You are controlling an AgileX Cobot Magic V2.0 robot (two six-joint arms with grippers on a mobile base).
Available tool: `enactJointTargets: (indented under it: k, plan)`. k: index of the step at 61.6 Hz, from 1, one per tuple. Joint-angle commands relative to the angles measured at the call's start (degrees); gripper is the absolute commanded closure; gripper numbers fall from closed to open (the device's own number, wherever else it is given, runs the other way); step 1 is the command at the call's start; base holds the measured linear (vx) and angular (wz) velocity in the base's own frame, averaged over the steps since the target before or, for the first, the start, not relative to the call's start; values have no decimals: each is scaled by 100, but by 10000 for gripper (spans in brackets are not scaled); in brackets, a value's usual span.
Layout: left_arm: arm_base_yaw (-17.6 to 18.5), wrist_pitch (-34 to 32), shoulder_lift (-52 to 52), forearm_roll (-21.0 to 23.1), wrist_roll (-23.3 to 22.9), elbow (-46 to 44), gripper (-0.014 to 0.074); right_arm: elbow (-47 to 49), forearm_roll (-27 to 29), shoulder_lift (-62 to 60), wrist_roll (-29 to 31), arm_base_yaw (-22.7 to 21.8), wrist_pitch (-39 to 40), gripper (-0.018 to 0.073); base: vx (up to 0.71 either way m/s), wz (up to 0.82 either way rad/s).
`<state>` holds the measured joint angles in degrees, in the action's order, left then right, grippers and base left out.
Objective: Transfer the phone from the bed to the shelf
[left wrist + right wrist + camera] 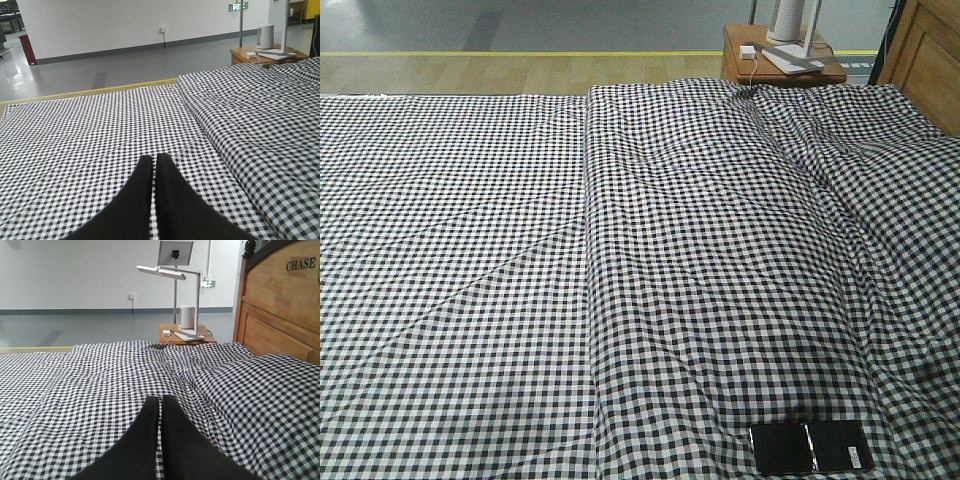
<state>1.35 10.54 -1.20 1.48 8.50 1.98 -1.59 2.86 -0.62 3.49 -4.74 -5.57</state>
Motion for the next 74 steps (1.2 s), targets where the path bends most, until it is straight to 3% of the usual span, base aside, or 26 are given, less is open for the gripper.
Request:
enactJointTargets:
  k: [1, 74]
  plan:
    - [-7, -415, -24, 52, -33, -132, 595, -23, -49, -49, 25, -40, 463, 565, 0, 0]
    - [-7, -415, -24, 52, -33, -132, 595, -23, -49, -49, 175, -40, 557, 565, 0, 0]
